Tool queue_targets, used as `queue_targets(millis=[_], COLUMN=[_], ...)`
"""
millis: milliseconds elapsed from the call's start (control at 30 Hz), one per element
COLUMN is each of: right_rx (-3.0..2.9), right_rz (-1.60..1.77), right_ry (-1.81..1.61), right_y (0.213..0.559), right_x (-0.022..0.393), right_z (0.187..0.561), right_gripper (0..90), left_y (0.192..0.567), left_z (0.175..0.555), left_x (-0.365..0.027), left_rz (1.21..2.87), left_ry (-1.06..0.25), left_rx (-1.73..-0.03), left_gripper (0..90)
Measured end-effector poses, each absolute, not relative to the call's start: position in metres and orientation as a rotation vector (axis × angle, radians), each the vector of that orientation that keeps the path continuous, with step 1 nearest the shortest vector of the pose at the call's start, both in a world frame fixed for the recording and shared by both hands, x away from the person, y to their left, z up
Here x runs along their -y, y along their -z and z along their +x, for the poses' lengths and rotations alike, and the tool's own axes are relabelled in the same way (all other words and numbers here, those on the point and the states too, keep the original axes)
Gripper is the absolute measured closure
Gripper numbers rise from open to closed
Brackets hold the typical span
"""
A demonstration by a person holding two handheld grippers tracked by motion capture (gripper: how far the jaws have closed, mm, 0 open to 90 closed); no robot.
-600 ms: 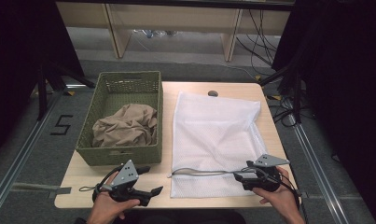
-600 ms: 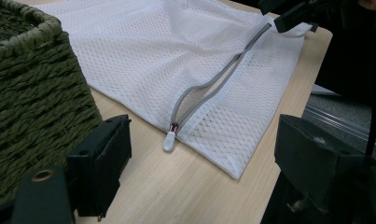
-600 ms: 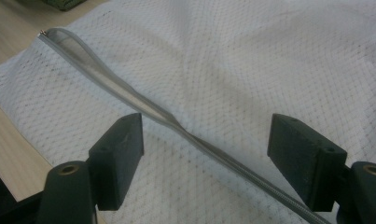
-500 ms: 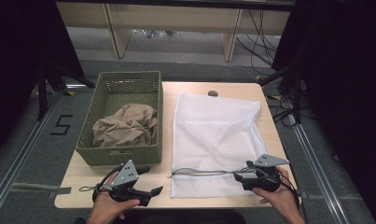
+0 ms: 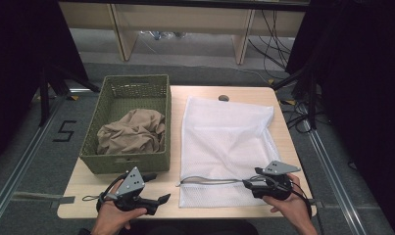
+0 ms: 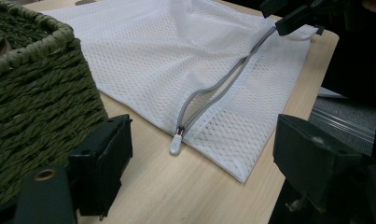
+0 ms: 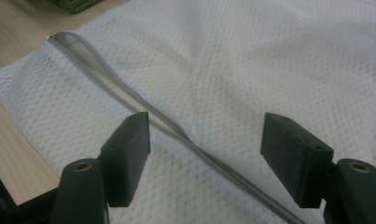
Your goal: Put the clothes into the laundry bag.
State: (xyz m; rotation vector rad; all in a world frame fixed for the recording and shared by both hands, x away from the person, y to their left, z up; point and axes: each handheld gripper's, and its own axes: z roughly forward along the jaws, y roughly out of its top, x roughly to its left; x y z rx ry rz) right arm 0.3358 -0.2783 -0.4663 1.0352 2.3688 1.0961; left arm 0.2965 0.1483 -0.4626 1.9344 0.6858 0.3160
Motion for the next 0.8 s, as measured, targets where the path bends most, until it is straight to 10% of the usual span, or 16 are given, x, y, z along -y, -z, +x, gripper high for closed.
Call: queue_targets(millis=[800], right_rx=[-2.557], right_rz=[0.623], right_ry=[-0.935], right_y=[0.485], right_x=[0.163], right_z=[0.369], right_gripper=[54.6], left_y=[0.465], left_z=[0.302], left_x=[-0.156], left_rz=[1.937], left_ry=[-0.356], left_rx=[-0.773], left_gripper=[22.1])
